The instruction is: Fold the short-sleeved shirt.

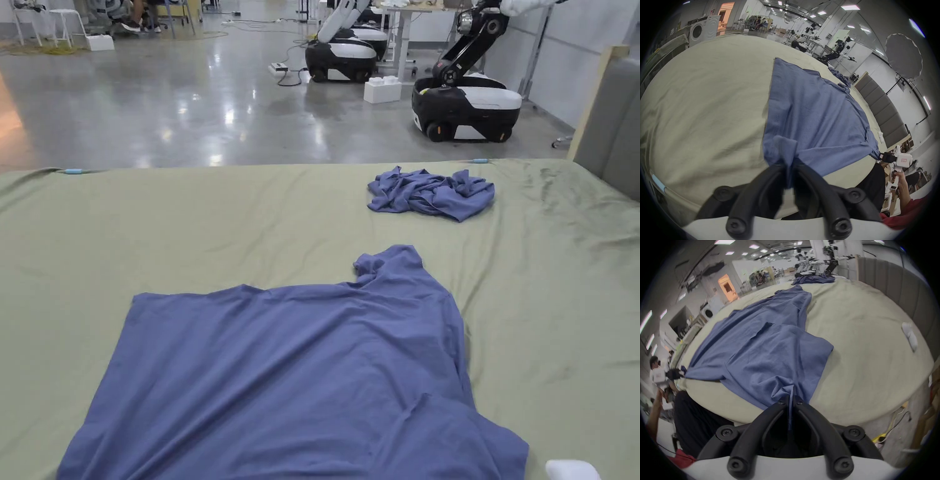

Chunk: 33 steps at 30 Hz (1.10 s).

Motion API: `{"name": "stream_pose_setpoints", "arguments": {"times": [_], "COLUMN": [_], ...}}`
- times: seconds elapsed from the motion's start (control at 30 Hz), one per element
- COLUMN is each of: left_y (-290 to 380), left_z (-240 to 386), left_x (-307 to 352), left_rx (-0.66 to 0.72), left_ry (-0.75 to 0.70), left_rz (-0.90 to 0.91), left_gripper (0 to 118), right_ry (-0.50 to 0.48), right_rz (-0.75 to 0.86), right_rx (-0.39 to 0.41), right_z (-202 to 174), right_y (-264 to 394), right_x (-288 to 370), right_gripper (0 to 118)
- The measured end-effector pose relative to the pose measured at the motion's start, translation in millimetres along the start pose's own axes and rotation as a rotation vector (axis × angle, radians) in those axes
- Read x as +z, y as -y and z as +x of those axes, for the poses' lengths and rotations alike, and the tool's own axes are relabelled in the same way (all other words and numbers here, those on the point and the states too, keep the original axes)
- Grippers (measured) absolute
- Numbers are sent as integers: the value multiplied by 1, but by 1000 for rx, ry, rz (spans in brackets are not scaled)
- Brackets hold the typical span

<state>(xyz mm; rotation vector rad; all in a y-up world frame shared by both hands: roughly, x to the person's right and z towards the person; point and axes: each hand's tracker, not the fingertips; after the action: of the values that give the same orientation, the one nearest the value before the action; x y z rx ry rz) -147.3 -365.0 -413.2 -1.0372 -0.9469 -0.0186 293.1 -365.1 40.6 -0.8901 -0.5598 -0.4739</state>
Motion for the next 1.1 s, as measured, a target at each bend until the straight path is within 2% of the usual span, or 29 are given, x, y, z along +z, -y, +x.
{"name": "stream_pose_setpoints", "arguments": {"times": [0.03,0.07,0.1,0.13,0.17,0.2,0.3,0.33,0.4,0.43,0.47,0.5,0.53,0.57,0.6,0.63,0.67,0.7,0.73,0.77,0.8,0.83,0.87,0.9,0.93,1.0,1.07,1.1], "left_y": [-3,-5,-7,-9,-10,-10,4,10,27,38,45,49,51,56,52,48,49,49,44,52,54,54,53,57,59,60,63,64], "left_z": [1,2,5,12,18,27,66,79,101,110,115,117,122,125,123,119,124,129,129,130,133,133,133,133,134,136,139,139], "left_x": [3,9,18,35,50,69,128,141,160,167,171,172,170,171,174,166,165,164,162,161,160,158,155,154,152,150,149,149], "left_rx": [8,11,22,33,35,38,-41,-81,-134,-132,-127,-121,-117,-88,-79,-79,-93,-128,-162,-176,-184,-183,-174,-168,-167,-158,-161,-163], "left_ry": [-6,10,46,74,90,108,110,92,63,36,42,94,109,11,19,125,89,-10,-17,3,-11,-2,20,28,27,36,31,30], "left_rz": [-6,1,23,89,157,234,499,563,648,683,712,722,706,728,710,634,656,671,628,599,614,614,600,603,608,600,597,594], "left_gripper": [60,75,79,79,79,79,81,86,87,86,75,37,0,0,0,0,0,0,0,0,0,0,0,0,0,0,0,0], "right_ry": [33,62,75,71,56,37,37,26,31,5,-48,-89,-57,-106,-154,-107,-61,-36,-21,-1,29,74,130,162,172,53,87,73], "right_rz": [-28,-7,66,155,236,337,599,640,656,636,629,624,613,577,544,573,584,589,586,576,530,465,367,272,178,79,-35,-46], "right_rx": [27,51,64,47,20,3,-25,-15,-49,-39,-44,-53,-107,-125,-127,-112,-92,-69,-59,-61,-61,-55,-69,-71,-66,9,36,70], "right_z": [-5,-9,-11,-12,-13,-16,-32,-37,-47,-50,-53,-56,-59,-58,-58,-62,-55,-53,-50,-47,-45,-41,-36,-31,-27,-21,-29,-32], "right_y": [-6,-9,-10,-11,-12,-11,6,11,22,29,32,34,32,29,26,25,30,29,24,18,9,0,-9,-13,-14,-12,-3,3], "right_x": [4,12,27,46,64,85,134,142,148,150,151,151,149,148,147,146,148,147,146,143,135,121,101,81,60,28,9,2], "right_gripper": [45,56,56,58,65,65,73,73,73,67,36,3,2,2,2,2,2,2,2,4,22,73,108,115,107,93,83,74]}}
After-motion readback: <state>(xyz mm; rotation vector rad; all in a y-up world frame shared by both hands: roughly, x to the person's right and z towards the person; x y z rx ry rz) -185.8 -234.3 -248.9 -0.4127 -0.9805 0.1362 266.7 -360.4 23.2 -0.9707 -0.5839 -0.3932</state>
